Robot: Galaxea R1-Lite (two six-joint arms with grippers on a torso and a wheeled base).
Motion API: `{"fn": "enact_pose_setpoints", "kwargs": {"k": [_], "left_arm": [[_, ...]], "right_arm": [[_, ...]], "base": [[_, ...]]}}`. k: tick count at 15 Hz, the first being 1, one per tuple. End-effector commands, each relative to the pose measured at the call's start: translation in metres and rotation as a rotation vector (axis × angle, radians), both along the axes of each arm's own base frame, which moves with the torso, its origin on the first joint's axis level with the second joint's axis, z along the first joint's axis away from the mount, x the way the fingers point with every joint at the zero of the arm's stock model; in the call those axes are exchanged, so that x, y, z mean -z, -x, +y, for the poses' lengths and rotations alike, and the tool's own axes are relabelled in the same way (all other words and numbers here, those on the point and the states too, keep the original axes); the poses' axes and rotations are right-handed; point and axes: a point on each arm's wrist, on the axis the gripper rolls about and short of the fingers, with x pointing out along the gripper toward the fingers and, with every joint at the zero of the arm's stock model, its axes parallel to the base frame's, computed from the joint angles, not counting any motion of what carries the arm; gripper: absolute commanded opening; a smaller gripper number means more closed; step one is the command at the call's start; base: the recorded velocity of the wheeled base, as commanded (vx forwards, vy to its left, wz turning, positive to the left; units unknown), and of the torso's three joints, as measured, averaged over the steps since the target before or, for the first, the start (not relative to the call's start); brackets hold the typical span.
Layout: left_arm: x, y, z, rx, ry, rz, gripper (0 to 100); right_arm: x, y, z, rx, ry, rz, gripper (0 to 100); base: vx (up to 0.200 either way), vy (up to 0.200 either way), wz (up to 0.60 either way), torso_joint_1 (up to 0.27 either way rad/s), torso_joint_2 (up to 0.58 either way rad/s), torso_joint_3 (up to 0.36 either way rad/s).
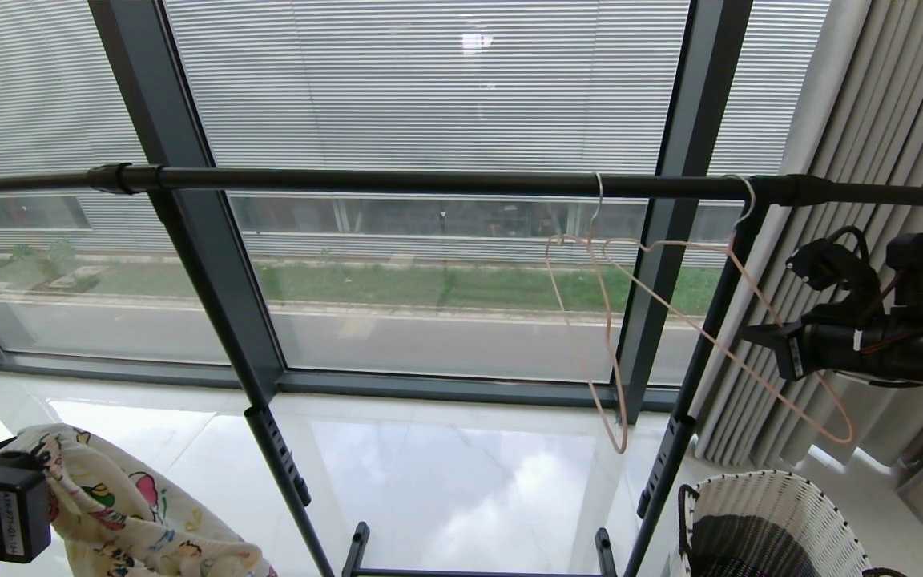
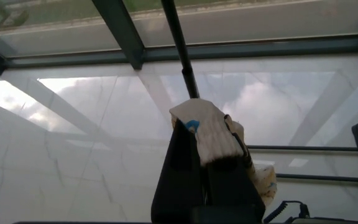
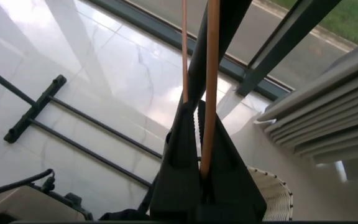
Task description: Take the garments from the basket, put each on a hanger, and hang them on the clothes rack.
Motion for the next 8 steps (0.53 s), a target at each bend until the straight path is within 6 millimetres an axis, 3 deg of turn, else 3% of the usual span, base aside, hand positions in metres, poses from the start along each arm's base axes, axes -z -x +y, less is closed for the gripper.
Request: {"fn": "enact_pose_setpoints", "kwargs": {"k": [1,8], "left_arm": [[0.000,0.000,0.000,0.000,0.000,-0.002,0],[0.002,0.014,0.002,0.001,0.005,-0.041,0]], "right_arm": [[-0.010,0.006,0.000,0.005,-0.017,-0.027,0],[-0.043,0.036,0.009,0.026,-0.167,-0.074,0]], "base": [[0.000,0.000,0.00,0.000,0.00,0.000],[0.000,0.000,0.00,0.000,0.00,0.000]]}}
